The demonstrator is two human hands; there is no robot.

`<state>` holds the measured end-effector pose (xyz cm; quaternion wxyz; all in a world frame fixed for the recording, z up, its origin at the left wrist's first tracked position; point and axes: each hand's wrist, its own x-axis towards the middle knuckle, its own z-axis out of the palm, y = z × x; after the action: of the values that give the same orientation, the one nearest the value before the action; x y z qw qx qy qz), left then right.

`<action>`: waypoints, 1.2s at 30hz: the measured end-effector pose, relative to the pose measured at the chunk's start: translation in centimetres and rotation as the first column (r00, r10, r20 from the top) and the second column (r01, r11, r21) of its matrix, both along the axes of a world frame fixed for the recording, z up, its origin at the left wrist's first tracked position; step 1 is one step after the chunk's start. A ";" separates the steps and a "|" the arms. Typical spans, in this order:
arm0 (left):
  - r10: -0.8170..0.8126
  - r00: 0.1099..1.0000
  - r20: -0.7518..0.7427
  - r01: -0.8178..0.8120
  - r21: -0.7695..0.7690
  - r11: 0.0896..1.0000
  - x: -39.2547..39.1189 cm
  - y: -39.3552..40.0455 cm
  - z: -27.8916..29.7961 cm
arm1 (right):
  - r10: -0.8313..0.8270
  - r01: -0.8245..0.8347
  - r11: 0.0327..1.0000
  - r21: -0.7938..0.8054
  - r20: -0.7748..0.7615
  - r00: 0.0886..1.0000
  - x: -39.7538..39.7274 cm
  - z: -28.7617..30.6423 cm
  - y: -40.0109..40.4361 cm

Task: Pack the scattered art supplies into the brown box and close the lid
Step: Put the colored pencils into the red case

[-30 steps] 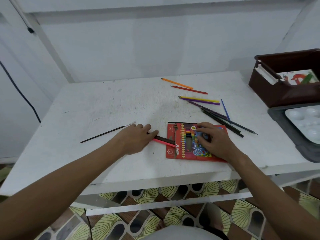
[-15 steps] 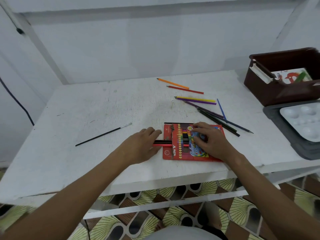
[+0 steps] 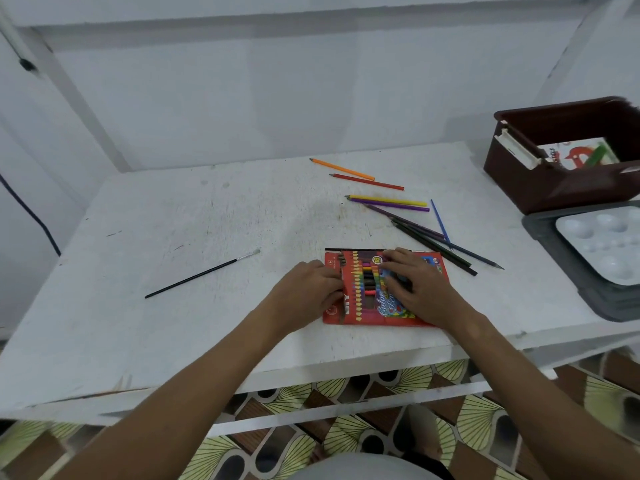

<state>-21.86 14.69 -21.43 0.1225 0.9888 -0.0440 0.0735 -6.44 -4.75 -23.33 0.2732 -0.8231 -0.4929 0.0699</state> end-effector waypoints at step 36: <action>0.269 0.951 -0.154 -0.303 -0.273 0.913 1.0 0.2 -0.1 | -0.013 0.011 0.999 -0.042 -0.054 0.998 0.2 0.0 -0.4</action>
<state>-20.90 14.92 -21.49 0.2581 0.9578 0.1197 0.0405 -6.22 -5.12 -23.37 0.2697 -0.8293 -0.4790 0.1008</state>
